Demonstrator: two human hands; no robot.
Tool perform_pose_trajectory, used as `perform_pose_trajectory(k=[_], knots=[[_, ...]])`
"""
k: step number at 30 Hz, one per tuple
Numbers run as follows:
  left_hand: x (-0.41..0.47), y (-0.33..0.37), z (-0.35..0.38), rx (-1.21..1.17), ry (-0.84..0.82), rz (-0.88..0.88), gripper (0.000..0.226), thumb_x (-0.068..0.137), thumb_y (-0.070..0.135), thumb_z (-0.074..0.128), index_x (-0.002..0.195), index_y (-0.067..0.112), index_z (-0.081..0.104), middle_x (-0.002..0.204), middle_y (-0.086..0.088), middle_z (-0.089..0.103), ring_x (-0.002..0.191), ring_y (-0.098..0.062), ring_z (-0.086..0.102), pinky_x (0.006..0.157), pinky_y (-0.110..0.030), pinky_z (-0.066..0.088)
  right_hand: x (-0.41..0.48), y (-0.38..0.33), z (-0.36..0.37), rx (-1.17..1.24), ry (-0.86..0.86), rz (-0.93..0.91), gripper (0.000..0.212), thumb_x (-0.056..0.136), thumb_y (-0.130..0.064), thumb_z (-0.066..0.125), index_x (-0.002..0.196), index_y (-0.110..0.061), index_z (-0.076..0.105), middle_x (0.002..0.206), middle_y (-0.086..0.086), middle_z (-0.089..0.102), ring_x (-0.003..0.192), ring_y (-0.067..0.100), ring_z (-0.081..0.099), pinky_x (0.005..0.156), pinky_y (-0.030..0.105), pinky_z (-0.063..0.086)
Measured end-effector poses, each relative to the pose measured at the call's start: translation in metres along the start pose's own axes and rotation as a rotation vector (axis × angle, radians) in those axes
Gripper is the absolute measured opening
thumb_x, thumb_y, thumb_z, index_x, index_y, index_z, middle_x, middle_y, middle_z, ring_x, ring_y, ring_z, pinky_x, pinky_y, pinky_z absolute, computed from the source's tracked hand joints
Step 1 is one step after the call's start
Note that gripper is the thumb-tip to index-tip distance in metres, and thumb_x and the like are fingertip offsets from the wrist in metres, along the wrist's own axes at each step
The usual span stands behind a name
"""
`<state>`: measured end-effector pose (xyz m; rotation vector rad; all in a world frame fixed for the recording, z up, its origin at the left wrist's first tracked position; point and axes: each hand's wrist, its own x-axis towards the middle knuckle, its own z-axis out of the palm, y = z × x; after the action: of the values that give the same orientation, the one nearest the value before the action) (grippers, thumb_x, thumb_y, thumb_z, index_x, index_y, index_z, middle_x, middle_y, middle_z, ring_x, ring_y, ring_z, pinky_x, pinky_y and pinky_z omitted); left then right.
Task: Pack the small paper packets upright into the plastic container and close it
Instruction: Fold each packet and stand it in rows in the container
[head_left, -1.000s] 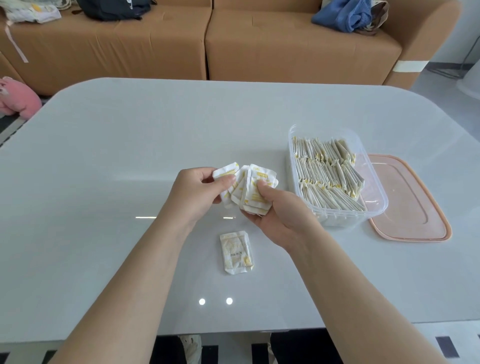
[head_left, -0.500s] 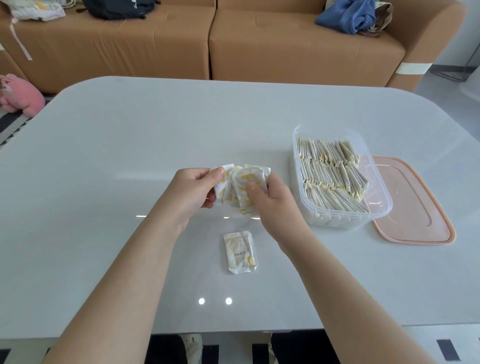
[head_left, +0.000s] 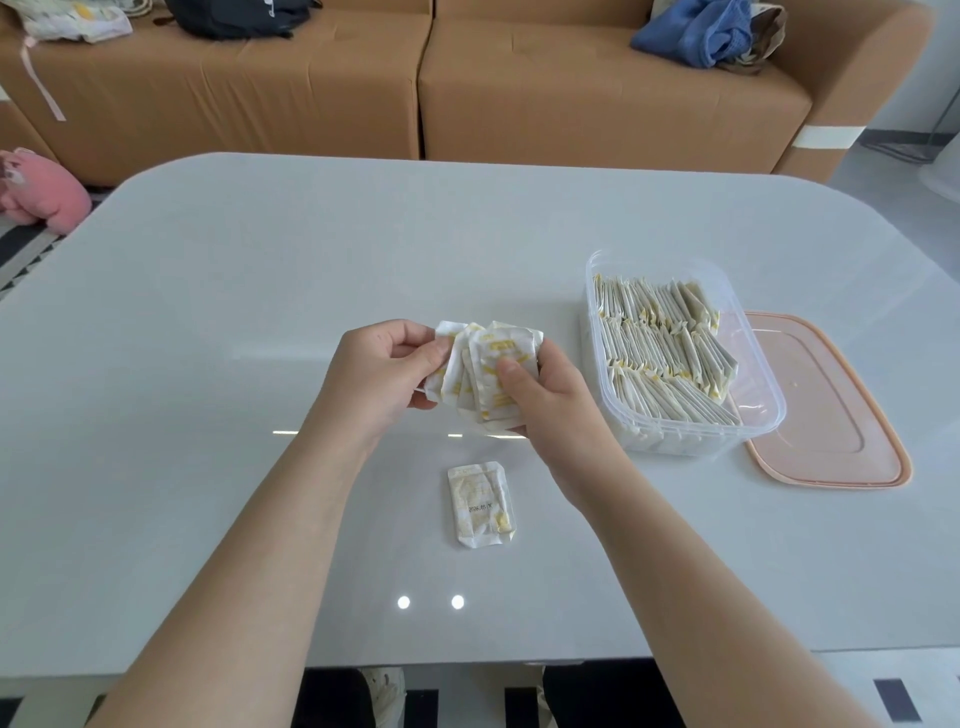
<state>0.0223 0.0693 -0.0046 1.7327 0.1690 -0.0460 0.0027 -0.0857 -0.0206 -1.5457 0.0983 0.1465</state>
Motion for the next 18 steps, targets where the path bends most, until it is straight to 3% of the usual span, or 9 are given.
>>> perform_pose_trajectory(k=[4,10,14,18], knots=[[-0.001,0.000,0.002,0.041,0.005,0.040,0.009,0.089,0.018,0.066,0.083,0.013,0.070,0.062,0.008,0.069,0.056,-0.003,0.061,0.052,-0.017,0.051,0.002,0.000,-0.002,0.102,-0.020,0.073,0.023,0.100,-0.017,0.048,0.120,-0.011,0.056,0.119,0.016,0.065,0.111,0.032,0.063,0.096,0.051,0.051],[0.001,-0.007,-0.003,0.270,0.010,0.055,0.016,0.091,0.023,0.060,0.083,0.022,0.073,0.075,0.008,0.071,0.063,-0.003,0.062,0.060,-0.022,0.048,0.003,-0.002,-0.007,0.252,-0.056,0.110,0.026,0.101,-0.015,0.045,0.123,-0.009,0.058,0.113,0.011,0.068,0.099,0.021,0.066,0.081,0.032,0.054],[-0.004,-0.013,-0.001,0.630,-0.189,-0.008,0.002,0.081,0.025,0.069,0.080,0.025,0.071,0.080,0.009,0.068,0.075,-0.009,0.062,0.059,-0.021,0.044,0.005,-0.003,-0.011,0.379,0.001,0.155,0.018,0.100,-0.014,0.046,0.110,-0.012,0.061,0.087,0.000,0.066,0.075,0.012,0.063,0.063,0.025,0.050],[-0.013,-0.017,0.007,0.868,-0.425,-0.005,0.029,0.069,0.040,0.081,0.089,0.025,0.065,0.085,0.009,0.055,0.076,-0.007,0.054,0.064,-0.023,0.043,0.006,-0.003,-0.013,0.482,0.039,0.214,0.015,0.099,-0.015,0.048,0.105,-0.012,0.061,0.085,0.004,0.062,0.074,0.017,0.059,0.065,0.029,0.050]])
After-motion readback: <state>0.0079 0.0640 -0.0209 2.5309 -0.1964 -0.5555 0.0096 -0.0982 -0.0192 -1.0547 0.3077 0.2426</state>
